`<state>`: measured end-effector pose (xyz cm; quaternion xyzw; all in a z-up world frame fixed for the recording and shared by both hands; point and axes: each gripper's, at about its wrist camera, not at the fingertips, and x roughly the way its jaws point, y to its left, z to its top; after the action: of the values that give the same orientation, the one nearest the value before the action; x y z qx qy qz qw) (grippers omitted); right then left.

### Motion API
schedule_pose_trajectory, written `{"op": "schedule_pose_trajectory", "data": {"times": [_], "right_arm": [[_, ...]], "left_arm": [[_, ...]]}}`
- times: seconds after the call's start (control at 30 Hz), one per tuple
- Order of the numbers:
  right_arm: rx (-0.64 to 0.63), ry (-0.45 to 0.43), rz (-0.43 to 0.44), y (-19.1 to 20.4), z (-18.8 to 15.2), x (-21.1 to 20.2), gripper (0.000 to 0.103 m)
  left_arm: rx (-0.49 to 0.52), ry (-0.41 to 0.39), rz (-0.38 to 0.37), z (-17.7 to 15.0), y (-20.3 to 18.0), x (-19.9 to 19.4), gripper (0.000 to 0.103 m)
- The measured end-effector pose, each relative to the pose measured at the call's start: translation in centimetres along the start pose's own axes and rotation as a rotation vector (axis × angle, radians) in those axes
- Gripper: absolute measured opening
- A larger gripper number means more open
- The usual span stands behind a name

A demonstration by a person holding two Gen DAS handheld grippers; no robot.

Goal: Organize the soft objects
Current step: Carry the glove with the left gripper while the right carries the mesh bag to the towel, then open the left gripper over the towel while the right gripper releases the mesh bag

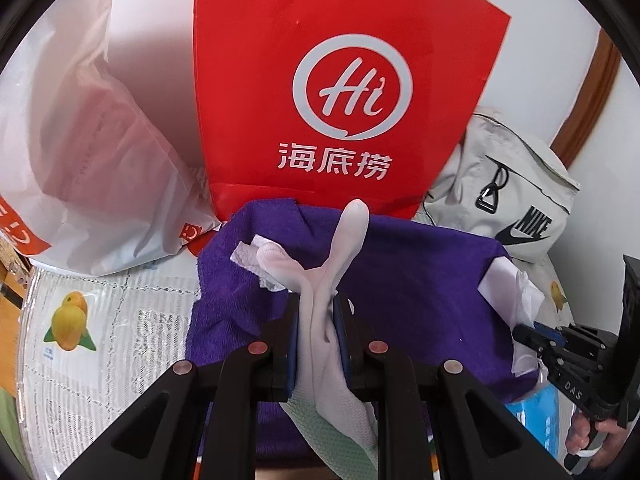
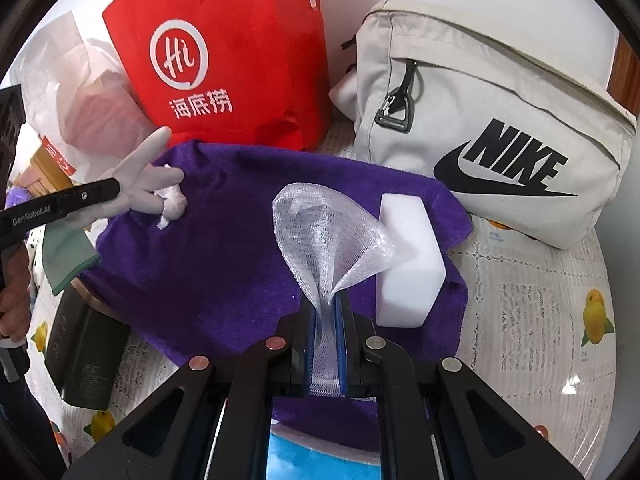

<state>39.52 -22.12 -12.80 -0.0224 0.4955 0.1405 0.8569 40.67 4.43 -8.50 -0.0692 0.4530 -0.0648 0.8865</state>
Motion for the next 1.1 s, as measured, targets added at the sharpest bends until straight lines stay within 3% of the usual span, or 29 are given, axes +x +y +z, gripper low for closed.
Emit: {"op": "schedule_pose_trajectory", "data": {"times": [0.63,1.1], "right_arm": [[-0.004,0.059,-0.021,-0.6,0.1,2.8,0.009],[-0.009,0.101,-0.031,-0.4,0.2,4.1,0.010]], "left_arm": [[0.014,0.124,0.076,0.0,-0.9,5.3,0.016],[-0.008,0.150,0.055,-0.2,-0.7,7.1,0.019]]}}
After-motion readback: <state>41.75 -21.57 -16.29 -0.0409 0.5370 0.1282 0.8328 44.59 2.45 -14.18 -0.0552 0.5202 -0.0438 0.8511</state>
